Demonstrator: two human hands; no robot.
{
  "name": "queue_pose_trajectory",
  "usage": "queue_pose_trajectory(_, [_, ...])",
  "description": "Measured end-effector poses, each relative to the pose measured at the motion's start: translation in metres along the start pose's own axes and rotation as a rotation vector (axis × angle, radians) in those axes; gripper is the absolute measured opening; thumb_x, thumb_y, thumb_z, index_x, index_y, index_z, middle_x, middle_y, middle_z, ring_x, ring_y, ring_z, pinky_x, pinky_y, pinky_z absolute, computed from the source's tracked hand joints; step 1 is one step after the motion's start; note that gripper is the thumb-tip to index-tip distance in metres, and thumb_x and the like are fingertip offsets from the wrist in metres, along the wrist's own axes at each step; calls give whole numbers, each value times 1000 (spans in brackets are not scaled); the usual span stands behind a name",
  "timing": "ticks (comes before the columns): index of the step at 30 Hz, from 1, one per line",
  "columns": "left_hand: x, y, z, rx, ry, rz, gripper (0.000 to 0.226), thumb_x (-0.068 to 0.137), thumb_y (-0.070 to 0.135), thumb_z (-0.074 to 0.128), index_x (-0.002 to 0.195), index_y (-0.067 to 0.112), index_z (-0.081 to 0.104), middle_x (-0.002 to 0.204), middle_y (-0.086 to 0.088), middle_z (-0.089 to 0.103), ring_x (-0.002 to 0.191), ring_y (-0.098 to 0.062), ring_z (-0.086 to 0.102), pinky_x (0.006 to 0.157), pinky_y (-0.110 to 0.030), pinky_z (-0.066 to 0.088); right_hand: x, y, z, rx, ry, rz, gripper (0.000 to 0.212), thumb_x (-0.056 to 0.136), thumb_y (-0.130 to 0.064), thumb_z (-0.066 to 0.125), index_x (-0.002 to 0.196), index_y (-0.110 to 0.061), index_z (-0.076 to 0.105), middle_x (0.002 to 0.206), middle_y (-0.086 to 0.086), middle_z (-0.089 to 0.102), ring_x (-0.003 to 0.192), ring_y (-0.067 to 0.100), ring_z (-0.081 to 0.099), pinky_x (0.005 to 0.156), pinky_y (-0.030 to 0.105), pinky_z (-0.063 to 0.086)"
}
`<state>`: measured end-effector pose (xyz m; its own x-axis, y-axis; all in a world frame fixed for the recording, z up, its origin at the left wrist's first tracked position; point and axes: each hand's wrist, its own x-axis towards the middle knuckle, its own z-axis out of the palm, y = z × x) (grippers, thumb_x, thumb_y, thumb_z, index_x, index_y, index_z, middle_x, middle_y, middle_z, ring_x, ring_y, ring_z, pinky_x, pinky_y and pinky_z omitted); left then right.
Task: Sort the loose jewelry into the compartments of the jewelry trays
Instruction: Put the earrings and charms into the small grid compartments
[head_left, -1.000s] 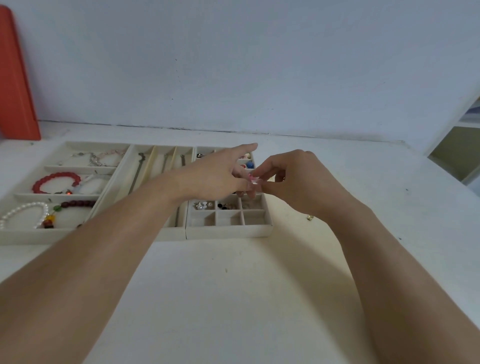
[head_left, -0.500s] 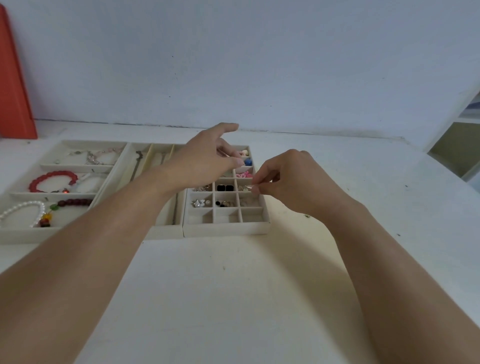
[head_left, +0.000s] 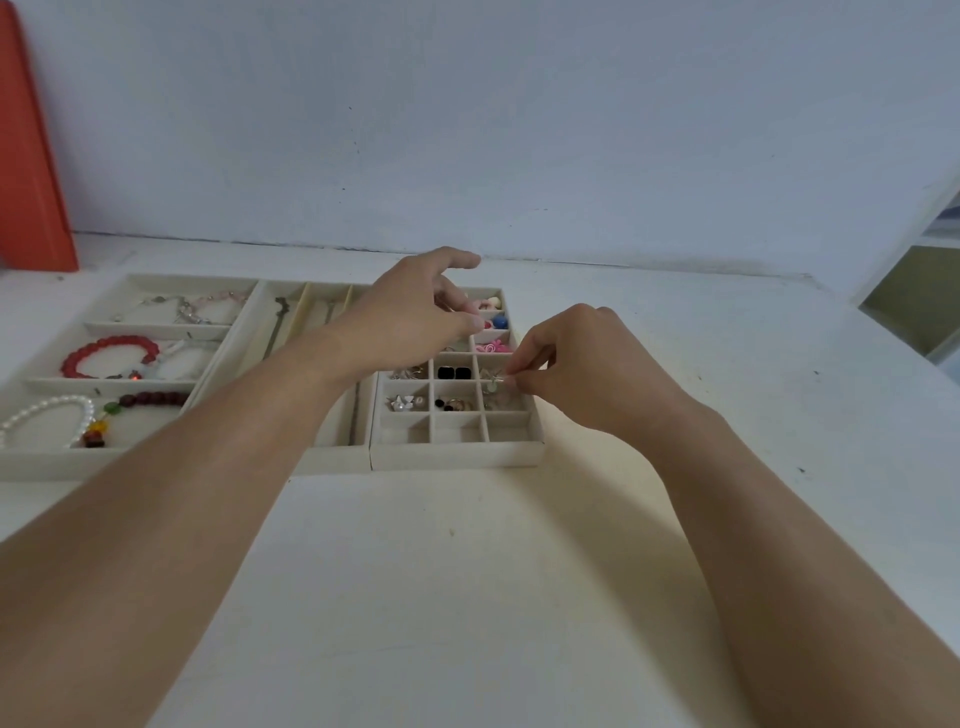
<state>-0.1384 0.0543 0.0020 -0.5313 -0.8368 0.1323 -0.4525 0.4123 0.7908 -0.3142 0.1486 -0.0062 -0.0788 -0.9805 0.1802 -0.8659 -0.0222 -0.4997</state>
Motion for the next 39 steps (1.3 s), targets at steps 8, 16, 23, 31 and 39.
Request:
queue_pose_trajectory(8, [0, -2, 0, -8, -54, -18, 29, 87, 26, 77, 114, 27, 68, 89, 8, 76, 85, -10, 67, 69, -25, 46, 0, -3, -10, 93, 73, 8, 13, 84, -29, 81, 74, -36, 76, 61, -37, 60, 59, 15, 58, 43, 16, 41])
queue_pose_trajectory(16, [1, -6, 0, -6, -40, -20, 28, 86, 29, 78, 112, 31, 68, 88, 9, 76, 92, -13, 70, 80, -33, 51, -1, -2, -6, 78, 53, 10, 13, 85, -20, 80, 78, -31, 78, 63, -22, 59, 55, -8, 56, 36, 7, 34])
queue_pose_trajectory(23, [1, -7, 1, 0, -34, -21, 25, 87, 27, 77, 110, 31, 69, 87, 8, 75, 85, -14, 69, 68, -33, 54, 0, 0, 2, -7, -42, -6, 18, 81, -22, 83, 73, -36, 76, 61, -17, 62, 57, -9, 54, 51, 6, 37])
queue_pose_trajectory(31, [2, -8, 1, -3, -58, -20, 25, 87, 29, 76, 110, 33, 69, 85, 10, 75, 77, -9, 66, 57, -23, 46, 0, 2, 2, -46, -114, 13, 23, 80, -26, 83, 66, -41, 73, 57, -10, 55, 49, 6, 48, 46, 10, 36])
queue_pose_trajectory(39, [2, -8, 1, -18, -63, -19, 23, 87, 30, 76, 110, 32, 69, 88, 5, 75, 70, -12, 60, 47, -22, 44, 0, 2, 5, -89, -156, 34, 6, 87, -33, 77, 91, -34, 81, 69, -5, 62, 68, 16, 59, 57, 23, 42])
